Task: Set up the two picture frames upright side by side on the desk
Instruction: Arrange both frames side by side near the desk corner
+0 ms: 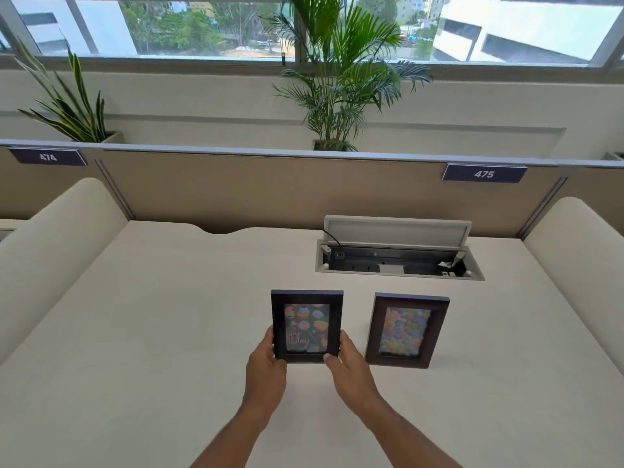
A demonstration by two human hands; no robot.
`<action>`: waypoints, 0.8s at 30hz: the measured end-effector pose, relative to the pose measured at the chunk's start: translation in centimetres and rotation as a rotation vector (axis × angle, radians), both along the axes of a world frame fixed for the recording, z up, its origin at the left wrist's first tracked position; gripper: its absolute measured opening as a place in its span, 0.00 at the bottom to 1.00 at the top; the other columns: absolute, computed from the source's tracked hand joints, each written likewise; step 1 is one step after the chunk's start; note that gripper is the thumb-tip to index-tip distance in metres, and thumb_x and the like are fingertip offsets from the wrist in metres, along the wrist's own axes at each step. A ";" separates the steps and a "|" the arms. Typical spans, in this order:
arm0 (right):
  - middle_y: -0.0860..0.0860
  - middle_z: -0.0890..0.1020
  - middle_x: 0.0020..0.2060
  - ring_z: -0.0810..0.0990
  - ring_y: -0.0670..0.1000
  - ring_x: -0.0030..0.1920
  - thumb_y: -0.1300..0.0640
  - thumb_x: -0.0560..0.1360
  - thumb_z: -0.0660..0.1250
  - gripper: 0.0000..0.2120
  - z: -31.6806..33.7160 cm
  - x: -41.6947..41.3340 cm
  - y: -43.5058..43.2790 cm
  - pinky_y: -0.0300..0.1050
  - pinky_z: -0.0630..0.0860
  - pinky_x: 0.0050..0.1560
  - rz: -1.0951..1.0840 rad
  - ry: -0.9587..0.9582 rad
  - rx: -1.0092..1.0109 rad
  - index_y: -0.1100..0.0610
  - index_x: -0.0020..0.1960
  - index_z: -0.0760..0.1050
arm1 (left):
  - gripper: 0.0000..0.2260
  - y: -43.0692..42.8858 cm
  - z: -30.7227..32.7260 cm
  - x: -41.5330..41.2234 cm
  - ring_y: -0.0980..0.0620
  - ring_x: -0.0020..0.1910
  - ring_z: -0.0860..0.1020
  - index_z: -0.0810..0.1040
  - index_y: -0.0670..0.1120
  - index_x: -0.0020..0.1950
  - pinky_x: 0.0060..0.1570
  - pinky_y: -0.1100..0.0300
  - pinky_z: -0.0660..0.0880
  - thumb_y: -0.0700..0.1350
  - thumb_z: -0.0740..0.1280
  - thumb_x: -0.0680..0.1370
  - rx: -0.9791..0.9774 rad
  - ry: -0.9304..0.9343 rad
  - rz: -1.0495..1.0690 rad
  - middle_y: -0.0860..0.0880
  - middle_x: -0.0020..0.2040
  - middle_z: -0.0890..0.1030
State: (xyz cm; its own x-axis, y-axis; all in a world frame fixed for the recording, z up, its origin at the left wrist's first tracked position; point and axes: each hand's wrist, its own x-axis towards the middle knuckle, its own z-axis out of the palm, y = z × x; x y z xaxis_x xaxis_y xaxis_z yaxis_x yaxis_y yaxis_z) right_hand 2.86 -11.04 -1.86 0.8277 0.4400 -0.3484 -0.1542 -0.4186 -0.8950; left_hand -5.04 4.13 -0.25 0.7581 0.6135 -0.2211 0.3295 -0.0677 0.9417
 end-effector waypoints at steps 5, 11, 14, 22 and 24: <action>0.39 0.78 0.70 0.77 0.42 0.68 0.51 0.79 0.62 0.29 0.0 1.1 2.3 0.49 0.74 0.72 0.026 -0.020 0.004 0.41 0.79 0.62 | 0.33 1.8 0.0 0.3 0.64 0.60 0.82 0.76 0.64 0.68 0.50 0.76 0.77 0.26 0.58 0.82 0.039 -0.018 0.021 0.65 0.57 0.86; 0.40 0.79 0.67 0.77 0.43 0.68 0.53 0.79 0.61 0.27 1.7 2.5 7.2 0.48 0.76 0.69 0.080 -0.063 0.025 0.42 0.77 0.65 | 0.30 6.3 0.8 1.0 0.55 0.64 0.81 0.74 0.58 0.74 0.52 0.73 0.78 0.28 0.59 0.83 0.046 -0.032 0.061 0.57 0.63 0.84; 0.41 0.80 0.65 0.78 0.44 0.65 0.54 0.80 0.61 0.25 2.5 3.2 10.2 0.46 0.78 0.66 0.115 -0.074 0.038 0.41 0.75 0.66 | 0.29 9.0 1.2 1.3 0.53 0.63 0.82 0.74 0.57 0.76 0.55 0.66 0.78 0.29 0.59 0.83 0.047 -0.048 0.088 0.55 0.64 0.84; 0.45 0.79 0.66 0.77 0.47 0.64 0.57 0.82 0.61 0.23 3.8 5.4 18.8 0.41 0.75 0.60 0.219 -0.073 0.043 0.45 0.75 0.66 | 0.31 16.6 1.0 2.1 0.49 0.64 0.82 0.72 0.53 0.79 0.59 0.59 0.78 0.26 0.59 0.82 0.050 -0.049 0.187 0.52 0.64 0.84; 0.46 0.78 0.68 0.76 0.48 0.66 0.58 0.82 0.61 0.23 3.9 6.0 20.8 0.42 0.75 0.61 0.238 -0.072 0.039 0.46 0.76 0.65 | 0.31 18.4 1.0 2.6 0.47 0.66 0.81 0.72 0.53 0.79 0.63 0.54 0.79 0.26 0.59 0.82 0.050 -0.056 0.211 0.50 0.66 0.84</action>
State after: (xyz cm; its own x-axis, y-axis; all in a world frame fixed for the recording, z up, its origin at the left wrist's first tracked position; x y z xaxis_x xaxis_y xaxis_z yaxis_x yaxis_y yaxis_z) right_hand 8.90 9.78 2.06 0.7214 0.6372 -0.2711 0.0095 -0.4005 -0.9163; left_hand -2.48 22.54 0.74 0.6223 0.7687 -0.1479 0.2887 -0.0498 0.9561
